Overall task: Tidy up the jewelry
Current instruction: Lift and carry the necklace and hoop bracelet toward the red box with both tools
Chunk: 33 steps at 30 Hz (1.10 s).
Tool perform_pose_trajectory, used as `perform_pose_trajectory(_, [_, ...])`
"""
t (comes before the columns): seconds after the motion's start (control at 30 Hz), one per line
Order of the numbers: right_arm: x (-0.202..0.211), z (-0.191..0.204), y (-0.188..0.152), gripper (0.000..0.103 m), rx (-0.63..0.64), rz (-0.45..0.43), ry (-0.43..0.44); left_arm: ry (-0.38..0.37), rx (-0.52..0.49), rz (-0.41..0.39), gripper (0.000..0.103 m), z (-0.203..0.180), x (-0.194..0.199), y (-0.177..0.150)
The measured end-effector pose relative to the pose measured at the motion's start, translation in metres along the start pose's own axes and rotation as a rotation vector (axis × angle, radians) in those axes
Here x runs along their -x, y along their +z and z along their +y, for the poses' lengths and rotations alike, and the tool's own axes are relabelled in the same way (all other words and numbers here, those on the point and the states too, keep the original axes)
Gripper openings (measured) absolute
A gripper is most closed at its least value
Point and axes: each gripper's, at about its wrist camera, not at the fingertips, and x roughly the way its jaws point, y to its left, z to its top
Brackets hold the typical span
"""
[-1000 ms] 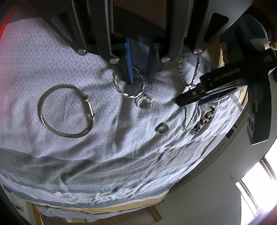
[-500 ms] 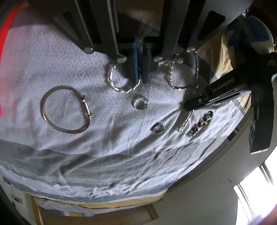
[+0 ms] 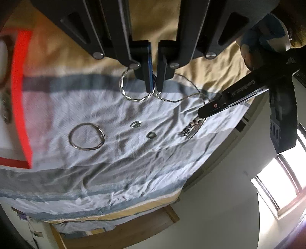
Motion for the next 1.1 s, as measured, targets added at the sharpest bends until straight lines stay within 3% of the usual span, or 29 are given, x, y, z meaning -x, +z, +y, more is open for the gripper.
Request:
perform_pose_trajectory(0.47, [0.107, 0.025, -0.031, 0.003, 0.013, -0.076, -0.058, -0.024, -0.076, -0.064, 0.002, -0.053, 0.099, -0.035])
perform_pose_trajectory(1.1, [0.204, 0.009, -0.066, 0.003, -0.022, -0.171, -0.133, -0.064, -0.202, -0.142, 0.002, -0.123, 0.172, -0.054])
